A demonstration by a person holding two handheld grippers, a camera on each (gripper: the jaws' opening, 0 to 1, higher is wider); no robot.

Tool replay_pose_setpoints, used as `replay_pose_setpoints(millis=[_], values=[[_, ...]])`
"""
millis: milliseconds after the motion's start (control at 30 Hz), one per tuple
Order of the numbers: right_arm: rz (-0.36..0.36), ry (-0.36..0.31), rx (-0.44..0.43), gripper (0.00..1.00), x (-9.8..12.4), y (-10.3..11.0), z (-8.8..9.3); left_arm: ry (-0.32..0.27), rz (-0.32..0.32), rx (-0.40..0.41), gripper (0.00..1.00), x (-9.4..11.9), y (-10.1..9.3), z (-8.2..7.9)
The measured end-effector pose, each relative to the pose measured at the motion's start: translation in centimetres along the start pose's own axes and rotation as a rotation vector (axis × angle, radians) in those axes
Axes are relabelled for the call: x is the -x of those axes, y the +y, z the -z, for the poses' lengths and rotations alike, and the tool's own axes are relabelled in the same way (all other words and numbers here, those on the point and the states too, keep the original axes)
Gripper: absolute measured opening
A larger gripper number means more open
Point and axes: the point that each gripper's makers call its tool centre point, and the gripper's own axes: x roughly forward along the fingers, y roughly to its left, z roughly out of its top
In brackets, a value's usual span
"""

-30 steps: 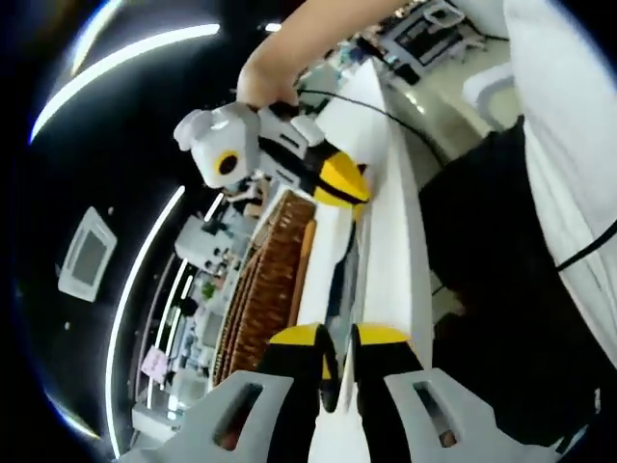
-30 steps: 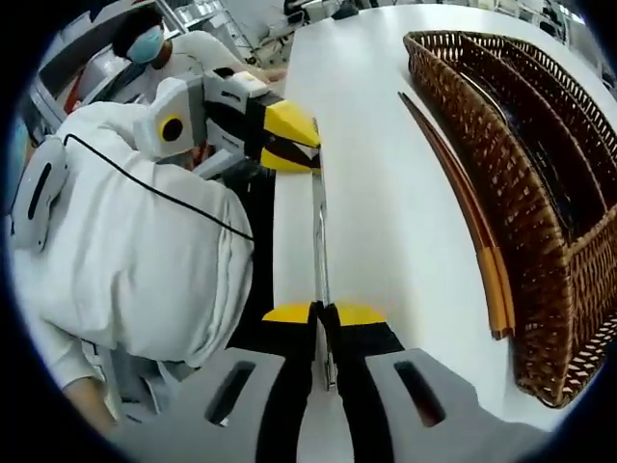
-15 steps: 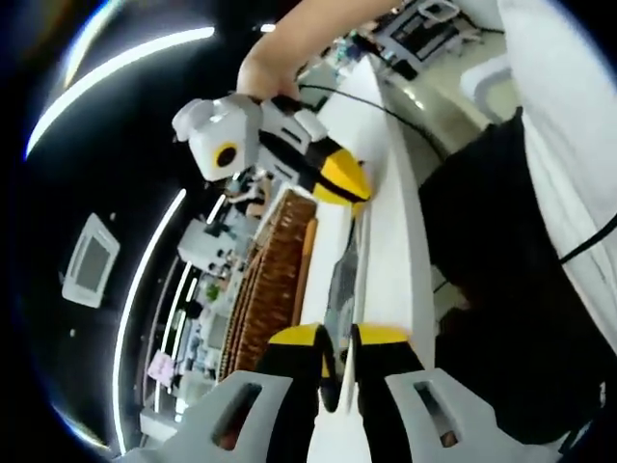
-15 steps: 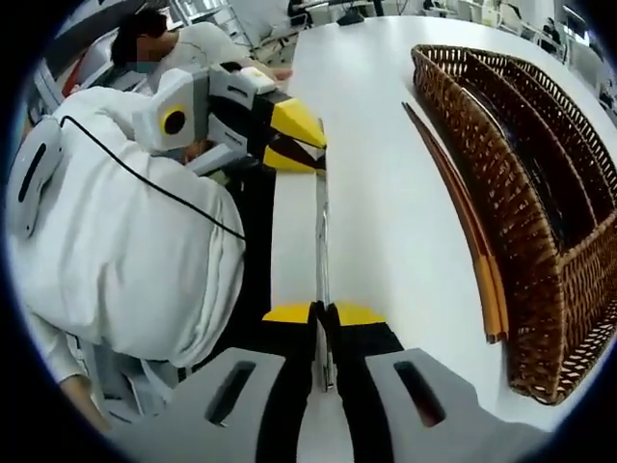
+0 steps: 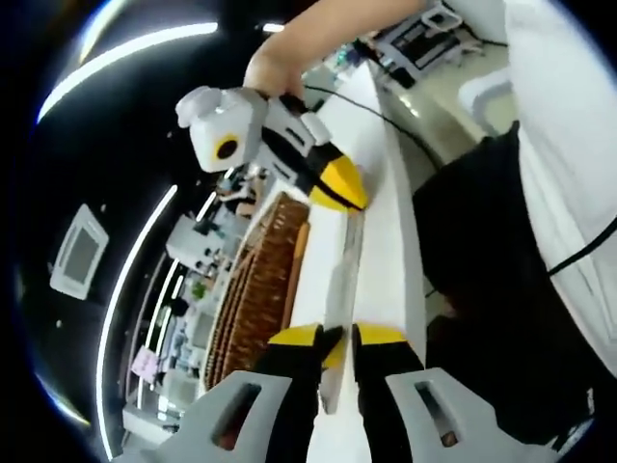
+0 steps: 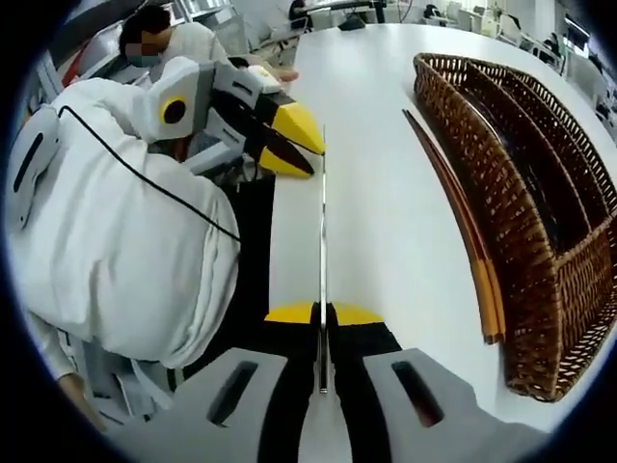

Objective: Arrange the knives, forks, and spoons in their matching storage slots by inserting each utensil handle-first until every utensil is classified and aligned in the correct compartment

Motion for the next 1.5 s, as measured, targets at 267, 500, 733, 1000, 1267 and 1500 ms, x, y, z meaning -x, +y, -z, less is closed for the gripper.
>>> replay_pose_setpoints(millis=[267,500,733,1000,1267,1500], values=[[0.028,0.004,0.029,0.04,-0.1,0.1,-0.2,-0.050,0.113,0.193,0.15,0.4,0.4,-1.1],[0.055,0.020,0.070,0.04,-0.1,0.0,-0.3,-0.012,0.240,0.300,0.17,0.2,0.9,-0.4],[0.083,0.032,0.103,0.04,0.0,-0.2,-0.3,0.011,0.378,0.431,0.15,0.1,1.2,-0.1],[0.090,0.043,0.121,0.04,0.1,-0.4,-0.2,0.070,0.521,0.510,0.13,-0.3,0.9,0.4],[0.075,0.044,0.123,0.04,0.2,-0.6,-0.2,0.130,0.618,0.472,0.03,-0.8,0.5,0.2],[0.062,0.047,0.118,0.04,0.2,-0.5,-0.2,0.202,0.704,0.458,0.02,-1.0,0.3,0.3]])
